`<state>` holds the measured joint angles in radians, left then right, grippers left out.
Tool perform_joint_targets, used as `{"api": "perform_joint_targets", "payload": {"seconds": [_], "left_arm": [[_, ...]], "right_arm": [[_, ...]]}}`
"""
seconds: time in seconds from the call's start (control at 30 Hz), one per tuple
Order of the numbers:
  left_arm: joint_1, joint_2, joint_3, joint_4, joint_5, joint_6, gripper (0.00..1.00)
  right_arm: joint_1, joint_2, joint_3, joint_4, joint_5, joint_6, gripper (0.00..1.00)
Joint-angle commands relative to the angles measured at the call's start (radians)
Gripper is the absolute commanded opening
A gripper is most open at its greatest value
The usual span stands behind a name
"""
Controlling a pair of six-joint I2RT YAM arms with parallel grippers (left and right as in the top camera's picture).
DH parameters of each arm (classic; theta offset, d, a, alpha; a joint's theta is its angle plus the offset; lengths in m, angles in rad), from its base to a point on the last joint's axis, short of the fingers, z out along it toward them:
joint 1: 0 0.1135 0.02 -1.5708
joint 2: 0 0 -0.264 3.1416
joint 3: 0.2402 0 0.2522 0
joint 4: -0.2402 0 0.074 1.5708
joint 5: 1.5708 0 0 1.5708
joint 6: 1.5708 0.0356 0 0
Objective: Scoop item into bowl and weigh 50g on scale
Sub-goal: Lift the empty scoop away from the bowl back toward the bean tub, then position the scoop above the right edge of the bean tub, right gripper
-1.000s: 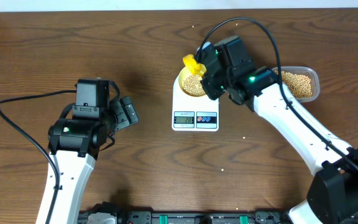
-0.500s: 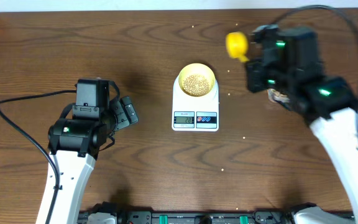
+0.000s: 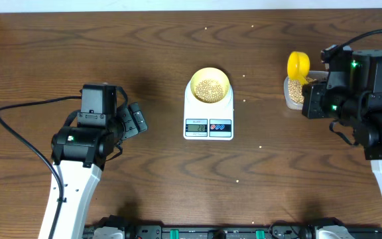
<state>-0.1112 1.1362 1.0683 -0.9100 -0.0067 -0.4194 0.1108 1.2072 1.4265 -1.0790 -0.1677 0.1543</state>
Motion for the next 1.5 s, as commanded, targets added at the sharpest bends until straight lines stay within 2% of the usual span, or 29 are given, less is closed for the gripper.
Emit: {"api": "perform_joint_targets", "payload": {"seconds": [0.0, 0.33, 0.67, 0.87, 1.07, 1.23, 1.47], "left_arm": [[0.006, 0.001, 0.011, -0.002, -0.017, -0.001, 0.96], [0.006, 0.001, 0.011, -0.002, -0.017, -0.002, 0.96], [0.006, 0.001, 0.011, -0.002, -0.017, -0.001, 0.96], [0.006, 0.001, 0.011, -0.002, -0.017, -0.001, 0.96], [0.006, 0.001, 0.011, -0.002, -0.017, -0.001, 0.96], [0.006, 0.001, 0.011, -0.002, -0.017, -0.001, 0.96], [0.006, 0.001, 0.011, -0.002, -0.017, -0.001, 0.96]], "right_arm": [[-0.016, -0.005, 0.013, -0.023, -0.008, 0.016, 0.02], [-0.103, -0.005, 0.013, -0.069, -0.029, -0.003, 0.01], [-0.294, -0.005, 0.013, -0.066, -0.249, -0.049, 0.01], [-0.426, -0.005, 0.011, -0.067, -0.430, -0.134, 0.01], [-0.486, -0.005, 0.011, -0.101, -0.418, -0.134, 0.02], [-0.487, -0.005, 0.009, -0.146, -0.283, -0.133, 0.02], [-0.487, -0.001, -0.023, -0.161, -0.201, -0.133, 0.01]]}}
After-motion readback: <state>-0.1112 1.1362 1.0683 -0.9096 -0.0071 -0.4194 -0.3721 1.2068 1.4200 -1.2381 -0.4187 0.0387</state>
